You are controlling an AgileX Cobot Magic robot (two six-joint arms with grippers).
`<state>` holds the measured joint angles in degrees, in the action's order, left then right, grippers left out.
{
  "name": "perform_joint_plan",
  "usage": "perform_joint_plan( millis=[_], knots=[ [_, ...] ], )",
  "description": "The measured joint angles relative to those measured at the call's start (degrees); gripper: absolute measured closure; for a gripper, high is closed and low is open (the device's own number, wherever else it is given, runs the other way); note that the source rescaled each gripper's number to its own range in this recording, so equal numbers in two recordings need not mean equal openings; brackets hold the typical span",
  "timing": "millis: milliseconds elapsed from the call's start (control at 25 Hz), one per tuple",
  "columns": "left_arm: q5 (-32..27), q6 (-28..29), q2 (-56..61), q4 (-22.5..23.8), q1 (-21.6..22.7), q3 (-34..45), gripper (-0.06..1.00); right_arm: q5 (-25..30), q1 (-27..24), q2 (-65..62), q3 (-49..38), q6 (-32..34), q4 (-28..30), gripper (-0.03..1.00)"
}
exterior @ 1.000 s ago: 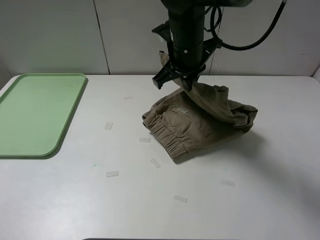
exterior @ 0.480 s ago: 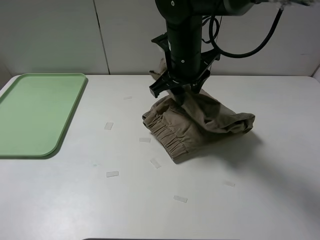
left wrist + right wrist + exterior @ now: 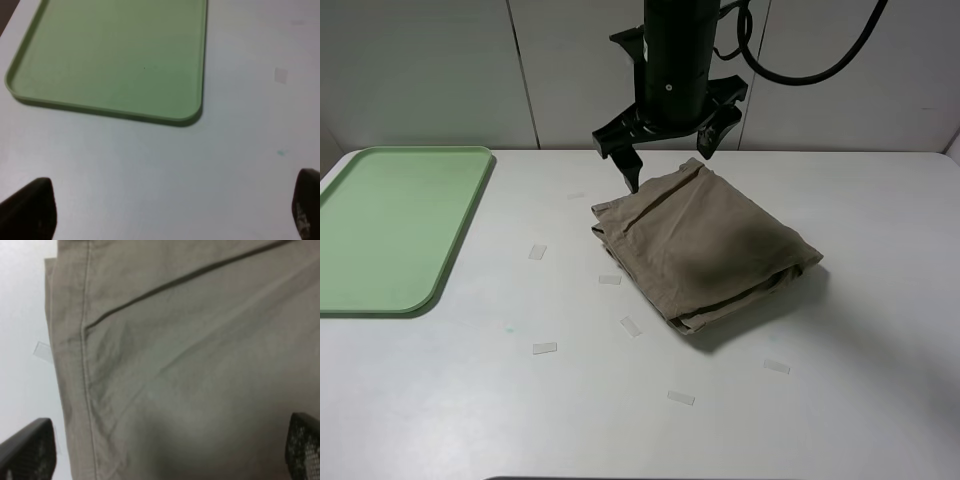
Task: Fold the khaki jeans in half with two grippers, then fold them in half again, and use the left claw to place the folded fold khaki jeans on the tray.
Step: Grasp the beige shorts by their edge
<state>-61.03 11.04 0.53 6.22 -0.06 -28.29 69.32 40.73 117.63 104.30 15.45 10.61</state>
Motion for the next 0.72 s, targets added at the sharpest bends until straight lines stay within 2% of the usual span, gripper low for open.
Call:
perform_joint_plan(
  millis=[720],
  knots=[
    [0.0,0.0,0.0,0.0,0.0,0.0,0.01,0.3,0.0,-10.8,0.0,-12.7,-10.6,-0.03]
  ],
)
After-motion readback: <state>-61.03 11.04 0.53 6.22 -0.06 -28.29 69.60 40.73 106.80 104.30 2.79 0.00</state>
